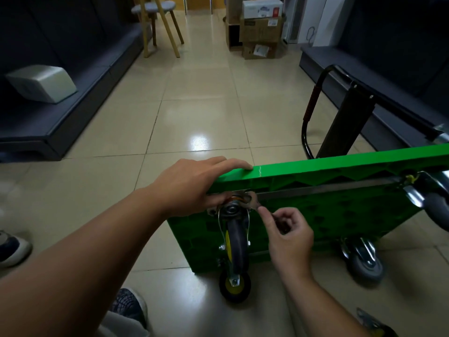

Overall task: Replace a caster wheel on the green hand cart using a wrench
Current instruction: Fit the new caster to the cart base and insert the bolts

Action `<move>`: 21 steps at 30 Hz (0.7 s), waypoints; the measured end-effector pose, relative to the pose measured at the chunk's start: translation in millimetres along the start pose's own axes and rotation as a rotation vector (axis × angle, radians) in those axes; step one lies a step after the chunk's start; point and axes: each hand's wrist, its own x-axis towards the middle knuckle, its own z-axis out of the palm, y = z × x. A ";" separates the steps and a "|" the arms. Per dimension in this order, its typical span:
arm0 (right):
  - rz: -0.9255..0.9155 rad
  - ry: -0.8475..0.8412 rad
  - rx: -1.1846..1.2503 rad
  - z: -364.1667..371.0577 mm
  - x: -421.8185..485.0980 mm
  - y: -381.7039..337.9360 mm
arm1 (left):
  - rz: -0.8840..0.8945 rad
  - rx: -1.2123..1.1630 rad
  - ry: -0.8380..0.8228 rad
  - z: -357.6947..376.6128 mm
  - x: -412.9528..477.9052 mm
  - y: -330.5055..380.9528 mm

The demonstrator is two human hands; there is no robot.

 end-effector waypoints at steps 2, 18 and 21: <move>0.034 0.043 0.031 4.7 -1.6 9.6 | 0.000 0.007 0.004 -0.4 0.9 0.0; -0.032 0.064 -0.045 14.7 10.7 21.3 | -0.030 0.030 -0.006 -2.0 0.2 4.4; -0.219 0.030 -0.370 -12.9 28.4 -6.2 | -0.027 0.026 -0.006 -2.8 0.1 5.3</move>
